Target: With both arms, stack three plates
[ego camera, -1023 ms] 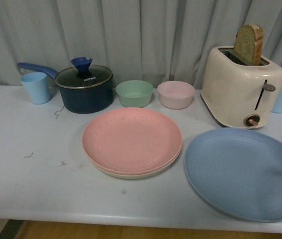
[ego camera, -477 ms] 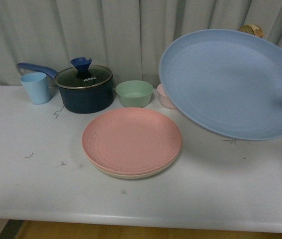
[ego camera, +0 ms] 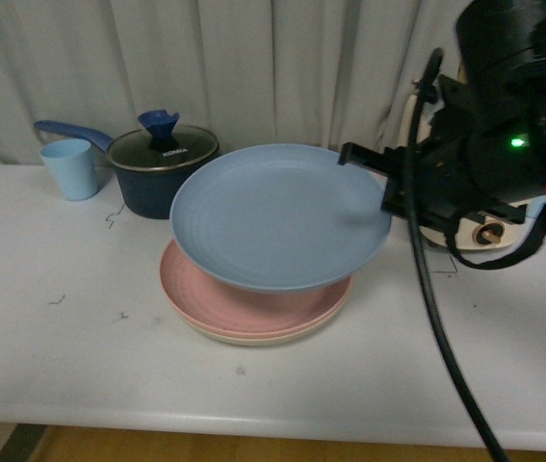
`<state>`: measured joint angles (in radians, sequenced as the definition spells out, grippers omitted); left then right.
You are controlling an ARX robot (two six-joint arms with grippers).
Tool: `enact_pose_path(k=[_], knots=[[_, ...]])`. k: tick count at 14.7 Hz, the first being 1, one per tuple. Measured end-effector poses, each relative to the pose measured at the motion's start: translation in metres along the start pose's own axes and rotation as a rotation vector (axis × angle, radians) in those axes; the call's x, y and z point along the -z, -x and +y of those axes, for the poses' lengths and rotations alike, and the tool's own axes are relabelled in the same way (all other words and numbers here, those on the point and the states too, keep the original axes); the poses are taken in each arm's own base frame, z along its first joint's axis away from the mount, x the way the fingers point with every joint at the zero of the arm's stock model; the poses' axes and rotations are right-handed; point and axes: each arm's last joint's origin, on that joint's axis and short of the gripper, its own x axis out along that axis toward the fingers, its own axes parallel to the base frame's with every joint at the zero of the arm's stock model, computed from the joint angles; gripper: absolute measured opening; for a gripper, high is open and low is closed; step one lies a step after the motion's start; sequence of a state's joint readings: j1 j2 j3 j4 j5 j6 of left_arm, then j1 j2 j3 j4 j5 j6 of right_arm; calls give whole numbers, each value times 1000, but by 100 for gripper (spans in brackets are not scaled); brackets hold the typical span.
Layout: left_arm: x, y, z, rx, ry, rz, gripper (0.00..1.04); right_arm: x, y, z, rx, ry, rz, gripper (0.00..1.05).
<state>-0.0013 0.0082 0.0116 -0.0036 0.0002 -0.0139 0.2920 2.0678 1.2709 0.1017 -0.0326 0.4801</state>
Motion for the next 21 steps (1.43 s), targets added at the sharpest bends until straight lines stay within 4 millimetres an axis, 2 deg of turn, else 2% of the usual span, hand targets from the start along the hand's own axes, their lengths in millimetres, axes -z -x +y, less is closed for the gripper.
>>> enact_pose_path(k=[1,4,9,12,13,14,16,18,20,21], knots=[[0,0,0,0,0,0,98,1,-11,11,13,13,20,2],[0,0,0,0,0,0,98,0,-30,25,36,-3,49,2],[0,0,0,-1,0,0,98,12,-45,32,35,-24,103,3],[0,0,0,0,0,0,98,11,-44,30,28,-31,87,34],[0,0,0,0,0,0,98,5,-36,22,34,-53,81,58],[0,0,0,0,0,0,98,-8,-22,17,22,-83,45,76],[0,0,0,0,0,0,98,-28,4,14,-13,-105,-34,99],[0,0,0,0,0,0,98,-36,33,11,-66,-93,-124,98],[0,0,0,0,0,0,98,-34,73,9,-182,-62,-184,98],[0,0,0,0,0,0,98,-33,90,9,-212,-22,-272,96]])
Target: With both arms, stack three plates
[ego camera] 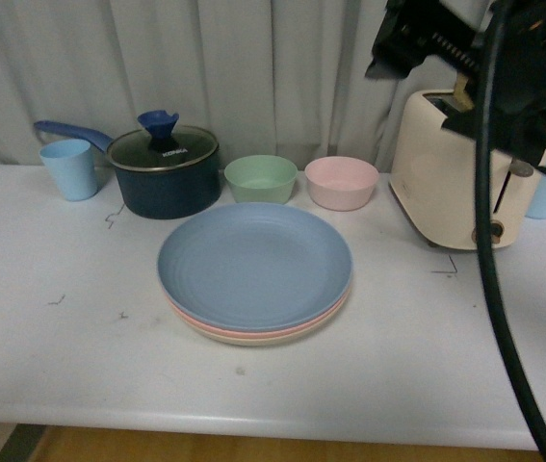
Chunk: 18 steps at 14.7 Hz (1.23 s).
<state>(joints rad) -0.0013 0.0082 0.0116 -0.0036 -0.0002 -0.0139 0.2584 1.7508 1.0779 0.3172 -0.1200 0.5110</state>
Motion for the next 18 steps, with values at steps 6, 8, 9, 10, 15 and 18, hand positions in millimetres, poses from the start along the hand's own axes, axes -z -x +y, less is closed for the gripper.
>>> enact_pose_path(k=[6,8,9,10,15,18], knots=[[0,0,0,0,0,0,98,31,159,-63,287,425,-435,36],[0,0,0,0,0,0,98,66,191,-71,290,446,-405,11],[0,0,0,0,0,0,98,74,202,-69,277,466,-434,2],[0,0,0,0,0,0,98,78,208,-68,272,470,-455,2],[0,0,0,0,0,0,98,101,222,-72,273,469,-448,2],[0,0,0,0,0,0,98,112,228,-75,276,467,-436,2]])
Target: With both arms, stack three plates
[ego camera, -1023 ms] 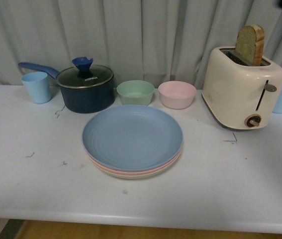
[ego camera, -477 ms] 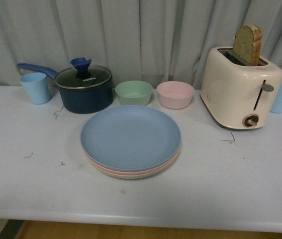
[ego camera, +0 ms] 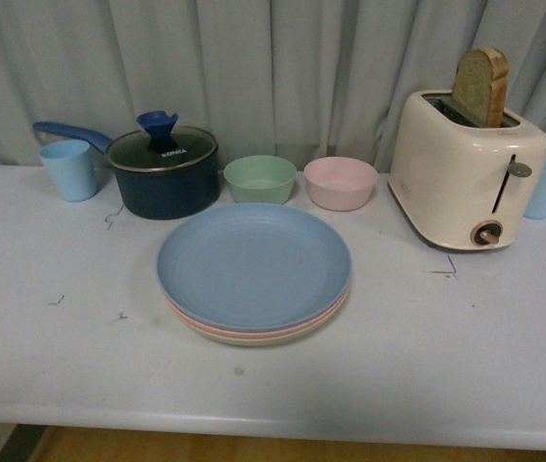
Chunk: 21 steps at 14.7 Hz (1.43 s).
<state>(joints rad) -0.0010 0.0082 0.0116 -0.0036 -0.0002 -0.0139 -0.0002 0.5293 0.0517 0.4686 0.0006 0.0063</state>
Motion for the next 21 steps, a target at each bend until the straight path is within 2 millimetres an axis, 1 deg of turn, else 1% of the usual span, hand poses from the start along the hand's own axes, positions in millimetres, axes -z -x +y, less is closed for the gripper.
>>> enact_pose_path(k=[2,3,4,6,14,15,16,17,18,21], knots=[[0,0,0,0,0,0,98,1,5,0,0,0,-12,2],[0,0,0,0,0,0,98,4,6,0,0,0,-40,2],[0,0,0,0,0,0,98,9,7,0,0,0,-3,2],[0,0,0,0,0,0,98,6,13,0,0,0,-29,2],[0,0,0,0,0,0,98,7,25,0,0,0,-24,2],[0,0,0,0,0,0,98,7,26,0,0,0,-20,2],[0,0,0,0,0,0,98,14,33,0,-1,0,32,2],[0,0,0,0,0,0,98,7,37,0,-1,0,-37,2],[0,0,0,0,0,0,98,11,37,0,-1,1,-8,2],[0,0,0,0,0,0,98,10,37,0,-1,0,-13,2]])
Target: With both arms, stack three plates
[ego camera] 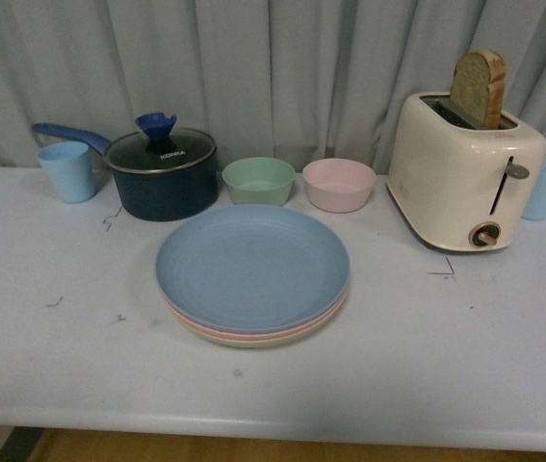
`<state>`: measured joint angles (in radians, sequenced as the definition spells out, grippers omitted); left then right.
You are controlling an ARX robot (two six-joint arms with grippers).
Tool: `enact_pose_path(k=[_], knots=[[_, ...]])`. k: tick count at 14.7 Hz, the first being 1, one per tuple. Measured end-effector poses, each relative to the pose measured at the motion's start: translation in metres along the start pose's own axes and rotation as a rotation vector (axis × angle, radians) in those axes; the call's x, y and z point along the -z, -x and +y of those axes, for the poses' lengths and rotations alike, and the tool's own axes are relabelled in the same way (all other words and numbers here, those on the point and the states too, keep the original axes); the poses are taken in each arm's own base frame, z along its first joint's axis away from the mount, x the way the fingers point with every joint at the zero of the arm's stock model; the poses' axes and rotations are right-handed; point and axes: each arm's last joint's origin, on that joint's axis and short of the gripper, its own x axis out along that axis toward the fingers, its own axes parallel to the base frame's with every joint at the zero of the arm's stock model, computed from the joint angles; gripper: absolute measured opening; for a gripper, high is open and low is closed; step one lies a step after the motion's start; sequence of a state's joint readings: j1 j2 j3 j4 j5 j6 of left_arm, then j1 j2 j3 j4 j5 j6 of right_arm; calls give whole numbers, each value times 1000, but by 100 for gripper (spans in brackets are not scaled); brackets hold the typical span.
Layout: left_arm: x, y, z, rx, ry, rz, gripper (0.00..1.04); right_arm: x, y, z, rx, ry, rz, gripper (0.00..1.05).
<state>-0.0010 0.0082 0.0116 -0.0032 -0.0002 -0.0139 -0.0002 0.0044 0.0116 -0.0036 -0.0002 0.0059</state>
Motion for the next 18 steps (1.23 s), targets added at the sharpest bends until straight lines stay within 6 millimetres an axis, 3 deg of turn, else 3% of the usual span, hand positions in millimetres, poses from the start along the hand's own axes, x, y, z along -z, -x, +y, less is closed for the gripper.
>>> enact_pose_path(k=[3,4,8,10,11,18], knots=[[0,0,0,0,0,0,98,0,0,0,0,0,0,2],[0,0,0,0,0,0,98,0,0,0,0,1,0,9],[0,0,0,0,0,0,98,0,0,0,0,1,0,56],[0,0,0,0,0,0,98,0,0,0,0,1,0,93],[0,0,0,0,0,0,98,0,0,0,0,1,0,100],[0,0,0,0,0,0,98,0,0,0,0,1,0,98]])
